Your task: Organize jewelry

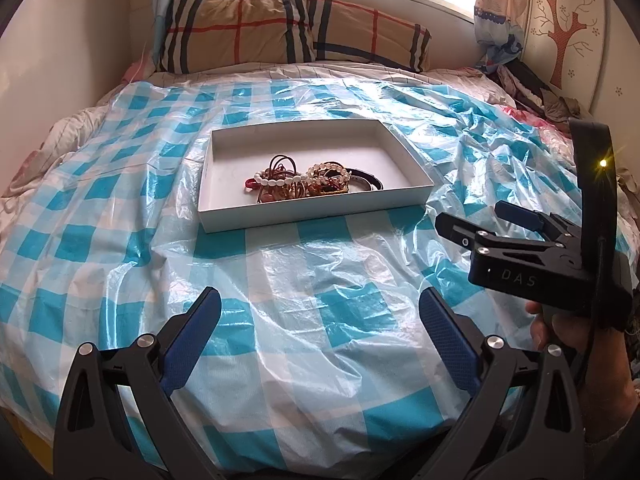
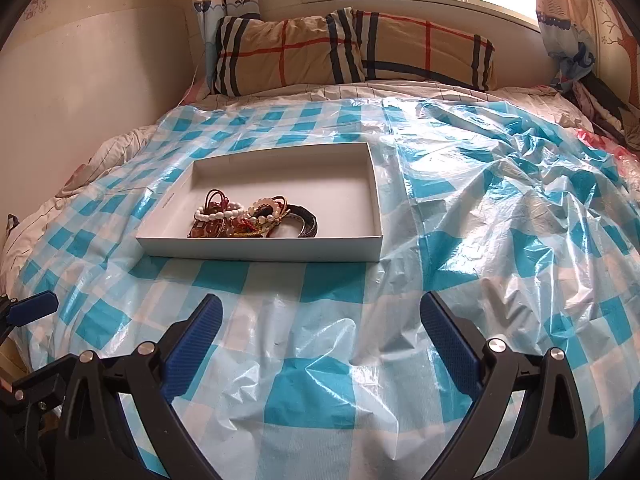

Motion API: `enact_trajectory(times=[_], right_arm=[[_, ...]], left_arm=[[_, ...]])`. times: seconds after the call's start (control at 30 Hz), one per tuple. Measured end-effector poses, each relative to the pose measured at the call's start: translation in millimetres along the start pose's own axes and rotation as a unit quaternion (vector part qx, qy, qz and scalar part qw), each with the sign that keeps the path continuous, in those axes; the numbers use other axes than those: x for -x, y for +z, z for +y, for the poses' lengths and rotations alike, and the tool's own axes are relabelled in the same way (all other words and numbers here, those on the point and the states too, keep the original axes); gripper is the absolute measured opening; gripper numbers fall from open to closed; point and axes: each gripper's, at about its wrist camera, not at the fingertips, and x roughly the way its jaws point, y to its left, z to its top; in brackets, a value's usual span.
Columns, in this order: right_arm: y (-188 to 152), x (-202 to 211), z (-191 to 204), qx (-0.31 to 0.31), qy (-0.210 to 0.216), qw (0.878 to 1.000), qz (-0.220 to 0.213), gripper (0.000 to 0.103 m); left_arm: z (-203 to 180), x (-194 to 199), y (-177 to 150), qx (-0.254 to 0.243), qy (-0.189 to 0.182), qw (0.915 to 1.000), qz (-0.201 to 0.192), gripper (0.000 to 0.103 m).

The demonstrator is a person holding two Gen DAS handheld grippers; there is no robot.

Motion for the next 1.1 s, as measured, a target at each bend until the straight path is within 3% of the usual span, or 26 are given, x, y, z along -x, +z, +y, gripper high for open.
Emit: enact_trajectory(times=[0.27,0.4,0.43,0.5,0.63,0.73,1.1], right_arm=[[14.1,-32.6,-4.8,0.016,-0.001,1.000,0.003,0.095],[13.3,-42.3,-2.1,0.029,0.033,0.999,0.008,0.094],[11.3,-43.1,-0.7,0.033,0.042,0.998,0.010,0.091],[6.4,-44.7,0.7,0.037,0.052,0.998,0.018,0.074],[0.5,-36.8,-4.7,0.024,0.066,0.998,0.008,0.075],[-1.5,-23.9,-11.8,0.011,0.054,0.998,-0.006,0.090],[-24.7,46.7,-19.9,-0.008,0.044,0.999,-0.018,0.091]], left_arm=[[4.4,-25.0,18.6,0.028,0.000,0.9996,-0.009,0.095],[8.8,-37.7,22.1,0.043,0.001,0.9991,0.000,0.095],[10.2,-39.9,22.6,0.046,0.002,0.9989,0.002,0.095],[12.6,-43.4,22.7,0.053,0.002,0.9986,0.007,0.095],[14.2,-44.5,22.9,0.058,0.004,0.9983,0.008,0.095],[12.4,-40.9,23.0,0.053,0.006,0.9986,0.002,0.095],[-0.9,-1.9,16.9,0.023,0.016,0.9995,-0.014,0.095]])
